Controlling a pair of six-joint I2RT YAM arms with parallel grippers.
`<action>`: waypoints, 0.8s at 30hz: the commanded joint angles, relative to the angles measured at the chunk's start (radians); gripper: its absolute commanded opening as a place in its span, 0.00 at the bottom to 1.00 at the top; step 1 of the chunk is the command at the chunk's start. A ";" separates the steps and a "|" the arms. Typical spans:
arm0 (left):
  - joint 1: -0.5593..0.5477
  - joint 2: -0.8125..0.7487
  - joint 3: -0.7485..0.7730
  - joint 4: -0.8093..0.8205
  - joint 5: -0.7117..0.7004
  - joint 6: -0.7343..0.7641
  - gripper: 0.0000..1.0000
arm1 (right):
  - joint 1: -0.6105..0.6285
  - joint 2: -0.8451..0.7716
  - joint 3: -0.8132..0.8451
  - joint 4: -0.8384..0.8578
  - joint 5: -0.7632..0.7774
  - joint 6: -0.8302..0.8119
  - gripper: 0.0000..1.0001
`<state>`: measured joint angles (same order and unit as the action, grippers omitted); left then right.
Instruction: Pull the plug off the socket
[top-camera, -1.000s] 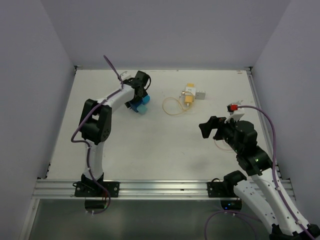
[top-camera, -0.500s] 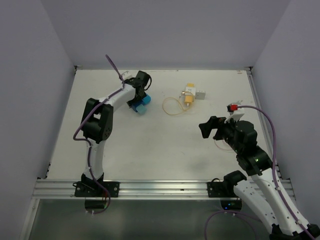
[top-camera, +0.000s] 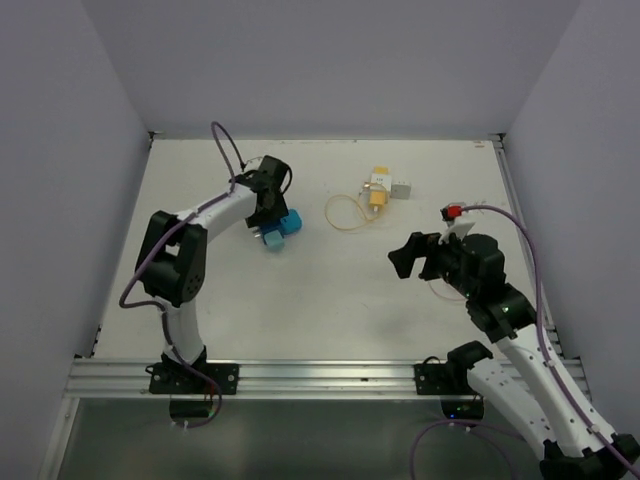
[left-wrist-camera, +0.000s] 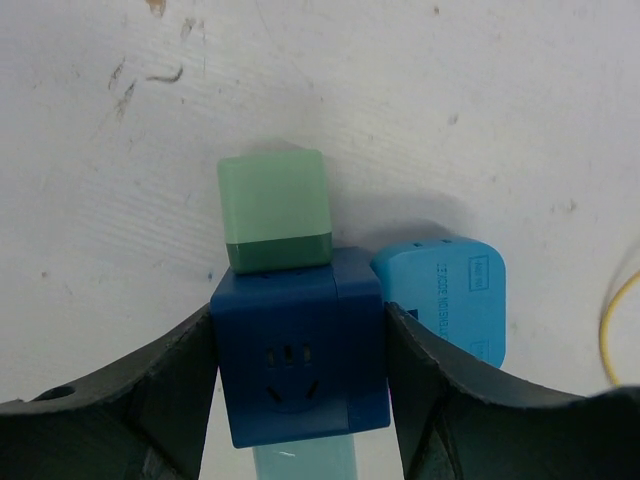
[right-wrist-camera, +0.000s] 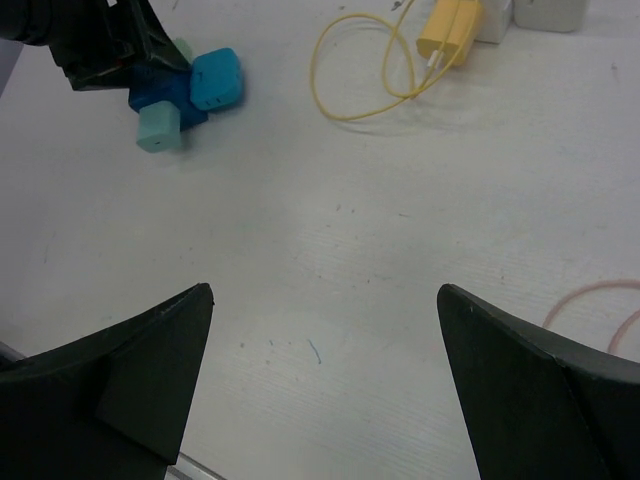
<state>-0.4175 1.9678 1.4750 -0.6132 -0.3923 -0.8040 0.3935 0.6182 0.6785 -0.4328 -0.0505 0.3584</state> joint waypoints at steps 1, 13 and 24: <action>-0.001 -0.159 -0.108 0.116 0.121 0.130 0.16 | 0.007 0.047 0.027 0.060 -0.133 0.004 0.99; -0.006 -0.470 -0.334 0.199 0.383 0.356 0.07 | 0.045 0.348 -0.013 0.336 -0.457 0.305 0.99; -0.007 -0.667 -0.522 0.366 0.460 0.517 0.01 | 0.231 0.651 0.064 0.621 -0.335 0.524 0.99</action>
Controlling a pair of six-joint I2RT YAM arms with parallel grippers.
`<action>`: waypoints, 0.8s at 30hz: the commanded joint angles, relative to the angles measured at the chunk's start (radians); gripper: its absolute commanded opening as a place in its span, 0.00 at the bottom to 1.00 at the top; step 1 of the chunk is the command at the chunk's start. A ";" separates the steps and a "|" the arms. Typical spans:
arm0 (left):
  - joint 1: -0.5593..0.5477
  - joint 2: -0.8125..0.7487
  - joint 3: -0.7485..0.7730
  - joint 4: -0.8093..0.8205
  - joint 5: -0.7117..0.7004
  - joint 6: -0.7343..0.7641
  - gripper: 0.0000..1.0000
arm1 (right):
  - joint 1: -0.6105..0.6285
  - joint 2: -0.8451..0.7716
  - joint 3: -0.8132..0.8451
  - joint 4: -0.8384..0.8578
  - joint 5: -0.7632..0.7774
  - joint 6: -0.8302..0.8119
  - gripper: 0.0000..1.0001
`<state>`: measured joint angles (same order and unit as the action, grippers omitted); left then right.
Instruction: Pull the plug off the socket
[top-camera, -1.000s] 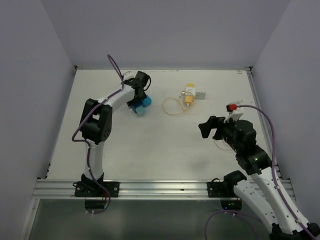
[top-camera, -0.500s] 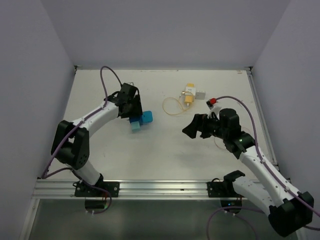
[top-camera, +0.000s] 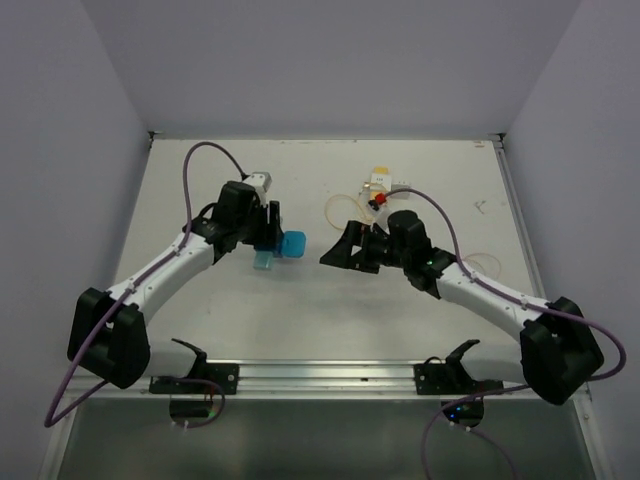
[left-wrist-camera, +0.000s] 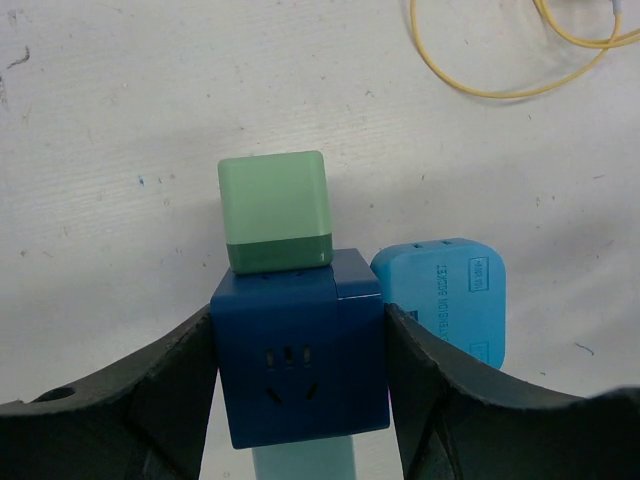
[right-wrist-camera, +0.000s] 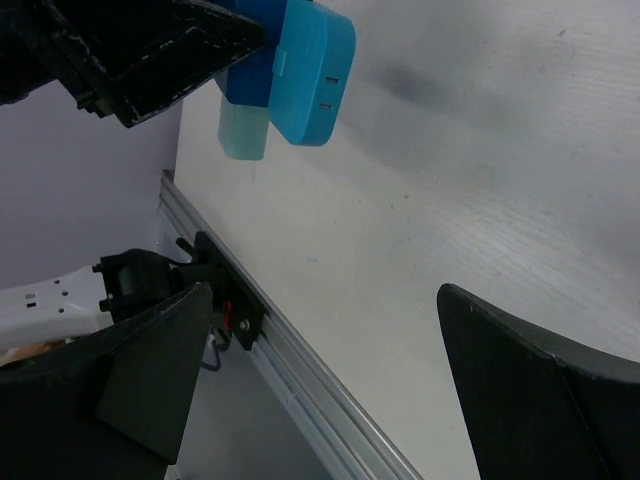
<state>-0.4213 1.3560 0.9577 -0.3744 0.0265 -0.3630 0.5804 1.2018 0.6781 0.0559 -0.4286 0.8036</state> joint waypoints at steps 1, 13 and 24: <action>-0.004 -0.070 -0.001 0.118 0.036 0.088 0.00 | 0.067 0.087 0.083 0.148 0.054 0.092 0.99; -0.004 -0.162 -0.065 0.186 0.090 0.122 0.00 | 0.153 0.314 0.222 0.265 0.149 0.098 0.78; -0.004 -0.179 -0.077 0.204 0.099 0.128 0.00 | 0.154 0.409 0.288 0.266 0.140 0.046 0.64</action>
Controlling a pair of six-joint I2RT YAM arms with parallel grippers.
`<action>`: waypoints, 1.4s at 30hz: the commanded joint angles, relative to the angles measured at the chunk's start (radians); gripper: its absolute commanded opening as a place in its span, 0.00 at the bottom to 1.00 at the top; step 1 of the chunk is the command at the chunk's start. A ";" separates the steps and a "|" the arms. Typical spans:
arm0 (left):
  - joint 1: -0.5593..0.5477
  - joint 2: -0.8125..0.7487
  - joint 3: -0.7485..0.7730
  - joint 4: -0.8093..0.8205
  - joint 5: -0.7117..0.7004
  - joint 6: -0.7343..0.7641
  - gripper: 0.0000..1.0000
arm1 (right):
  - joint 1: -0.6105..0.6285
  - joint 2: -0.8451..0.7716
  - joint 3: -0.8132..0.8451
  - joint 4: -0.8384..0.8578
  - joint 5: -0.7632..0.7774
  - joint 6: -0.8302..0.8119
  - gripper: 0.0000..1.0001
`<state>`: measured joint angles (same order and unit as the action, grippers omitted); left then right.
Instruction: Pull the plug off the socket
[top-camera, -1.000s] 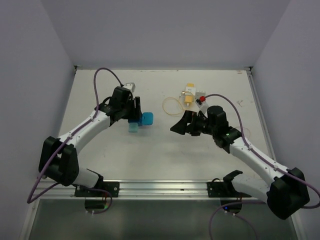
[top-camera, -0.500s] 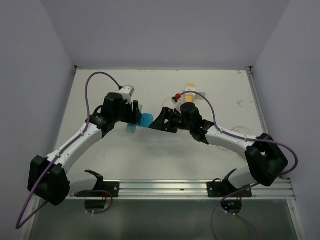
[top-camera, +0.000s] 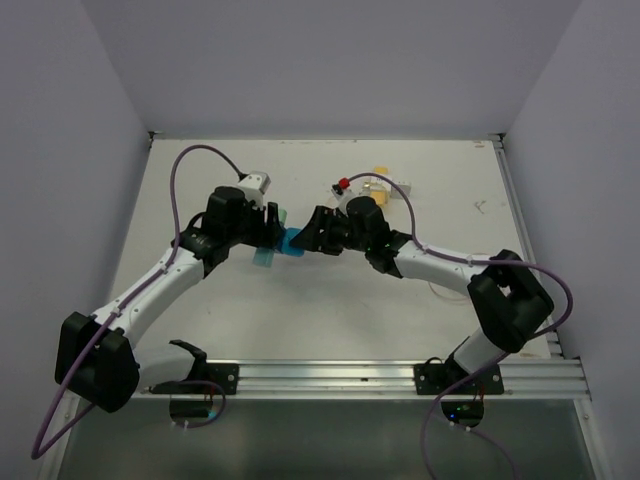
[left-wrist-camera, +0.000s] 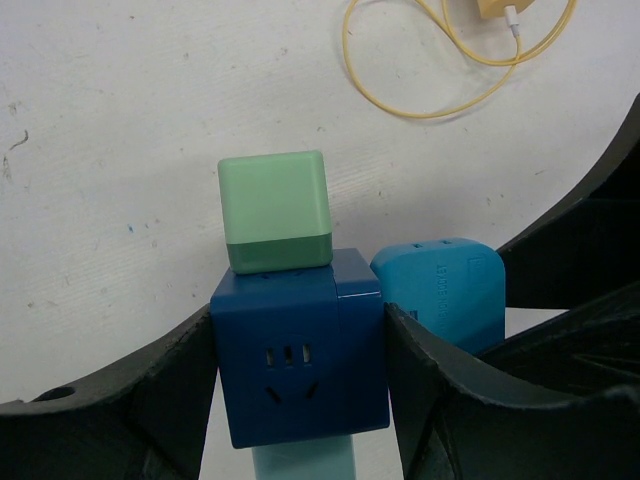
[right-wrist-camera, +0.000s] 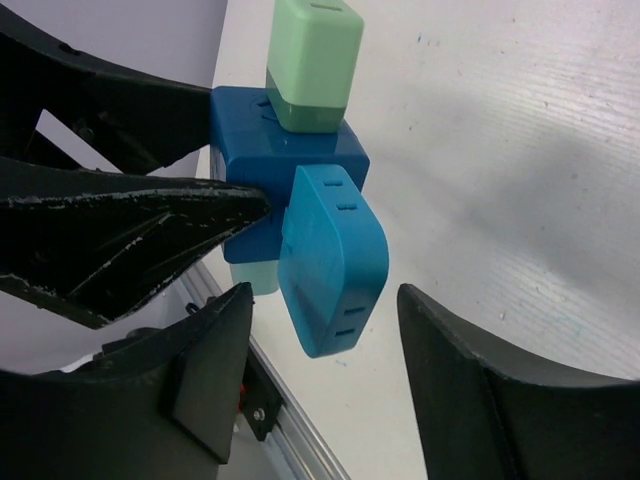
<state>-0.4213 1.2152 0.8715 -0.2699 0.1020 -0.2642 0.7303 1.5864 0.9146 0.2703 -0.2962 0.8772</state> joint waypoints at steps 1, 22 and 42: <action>-0.004 -0.039 0.009 0.100 0.024 0.031 0.00 | 0.004 0.030 0.058 0.056 0.003 -0.030 0.61; 0.009 -0.039 -0.003 0.090 -0.134 0.010 0.00 | 0.003 -0.066 -0.072 0.089 -0.029 -0.087 0.00; 0.049 -0.031 -0.011 0.080 -0.263 0.000 0.00 | -0.031 -0.344 -0.247 -0.072 0.052 -0.093 0.00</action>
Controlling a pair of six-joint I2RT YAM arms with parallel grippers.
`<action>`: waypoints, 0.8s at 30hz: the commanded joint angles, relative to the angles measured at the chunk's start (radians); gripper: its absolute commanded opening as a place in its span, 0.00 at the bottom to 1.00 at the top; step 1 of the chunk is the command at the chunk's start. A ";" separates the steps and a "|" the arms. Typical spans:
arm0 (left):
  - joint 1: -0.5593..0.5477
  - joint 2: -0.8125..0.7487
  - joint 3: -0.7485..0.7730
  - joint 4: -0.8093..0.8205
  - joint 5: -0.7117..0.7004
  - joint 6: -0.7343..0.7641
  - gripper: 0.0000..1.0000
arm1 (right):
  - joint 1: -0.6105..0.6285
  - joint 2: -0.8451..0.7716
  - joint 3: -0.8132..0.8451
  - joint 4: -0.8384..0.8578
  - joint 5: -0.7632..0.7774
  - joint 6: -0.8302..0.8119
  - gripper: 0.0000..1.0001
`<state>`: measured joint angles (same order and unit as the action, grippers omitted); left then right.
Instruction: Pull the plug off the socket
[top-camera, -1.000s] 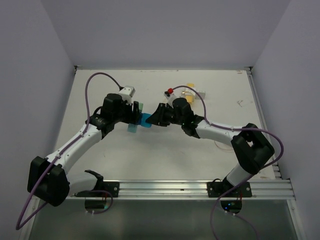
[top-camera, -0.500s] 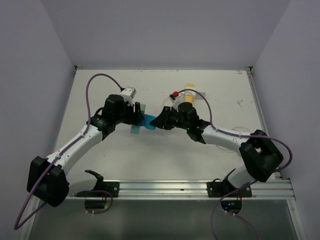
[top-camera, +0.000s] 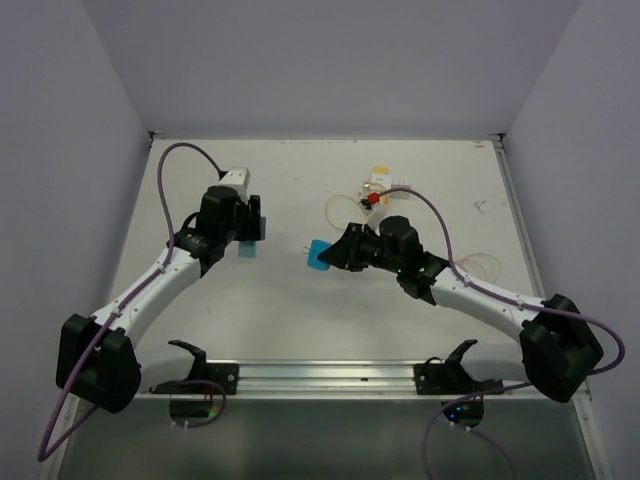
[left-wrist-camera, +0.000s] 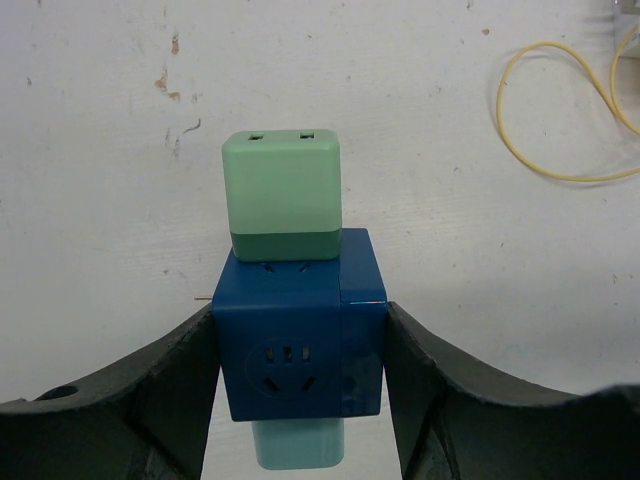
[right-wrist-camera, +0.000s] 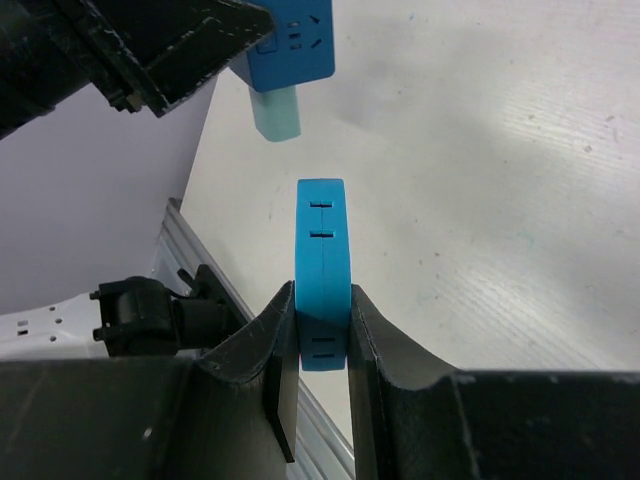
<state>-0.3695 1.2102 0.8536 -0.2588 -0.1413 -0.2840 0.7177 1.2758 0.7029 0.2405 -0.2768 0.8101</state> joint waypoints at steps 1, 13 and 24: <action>-0.003 -0.024 0.007 0.069 -0.012 0.023 0.00 | -0.035 -0.036 -0.063 -0.044 0.033 -0.022 0.00; -0.003 -0.029 0.007 0.078 0.062 0.029 0.00 | -0.112 0.160 -0.115 0.054 -0.085 0.030 0.00; -0.003 -0.021 0.009 0.081 0.097 0.037 0.00 | -0.153 0.283 -0.123 0.125 -0.127 0.064 0.25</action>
<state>-0.3698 1.2102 0.8528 -0.2558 -0.0677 -0.2684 0.5919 1.5654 0.5808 0.3080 -0.3767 0.8600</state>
